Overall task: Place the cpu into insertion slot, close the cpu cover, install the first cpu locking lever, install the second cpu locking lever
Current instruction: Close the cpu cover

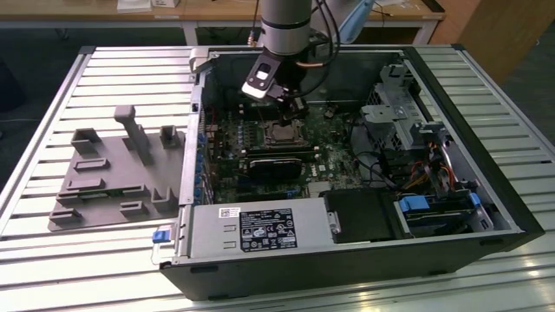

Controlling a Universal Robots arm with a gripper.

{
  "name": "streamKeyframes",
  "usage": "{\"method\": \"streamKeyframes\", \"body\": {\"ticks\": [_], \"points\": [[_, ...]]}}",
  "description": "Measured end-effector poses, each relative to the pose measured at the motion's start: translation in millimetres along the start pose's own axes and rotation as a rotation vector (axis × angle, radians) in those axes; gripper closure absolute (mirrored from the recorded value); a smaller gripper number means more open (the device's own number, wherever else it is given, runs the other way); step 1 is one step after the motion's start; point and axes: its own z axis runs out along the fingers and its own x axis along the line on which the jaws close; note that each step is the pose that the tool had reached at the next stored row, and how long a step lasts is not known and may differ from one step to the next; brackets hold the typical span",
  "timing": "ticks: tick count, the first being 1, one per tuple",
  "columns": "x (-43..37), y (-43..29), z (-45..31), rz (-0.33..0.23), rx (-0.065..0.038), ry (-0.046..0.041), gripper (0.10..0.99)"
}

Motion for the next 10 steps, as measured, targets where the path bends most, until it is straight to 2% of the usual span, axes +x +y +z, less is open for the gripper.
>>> {"method": "streamKeyframes", "body": {"ticks": [10], "points": [[0.0,0.0,0.3,-0.159,0.002,-0.0192,0.984]]}}
